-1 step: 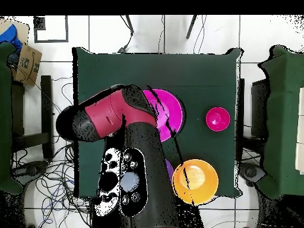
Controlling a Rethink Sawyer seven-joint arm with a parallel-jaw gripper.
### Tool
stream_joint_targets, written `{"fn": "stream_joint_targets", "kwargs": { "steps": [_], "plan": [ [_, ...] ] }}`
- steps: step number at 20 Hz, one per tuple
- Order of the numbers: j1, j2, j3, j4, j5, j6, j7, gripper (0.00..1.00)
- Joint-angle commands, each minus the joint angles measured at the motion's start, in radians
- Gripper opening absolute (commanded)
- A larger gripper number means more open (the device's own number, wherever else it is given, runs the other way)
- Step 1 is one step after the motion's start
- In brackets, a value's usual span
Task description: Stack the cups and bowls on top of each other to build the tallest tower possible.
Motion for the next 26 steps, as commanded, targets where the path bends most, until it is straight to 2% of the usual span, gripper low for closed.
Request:
{"fn": "stream_joint_targets", "kwargs": {
  "steps": [1,18,26],
  "plan": [
    [-0.017,-0.007,0.092,0.061,0.003,0.147,-0.289,1.0],
    [-0.021,-0.063,0.126,0.027,0.039,0.264,-0.272,1.0],
    [-0.029,-0.045,0.148,0.03,0.06,0.237,-0.228,1.0]
  ]
}}
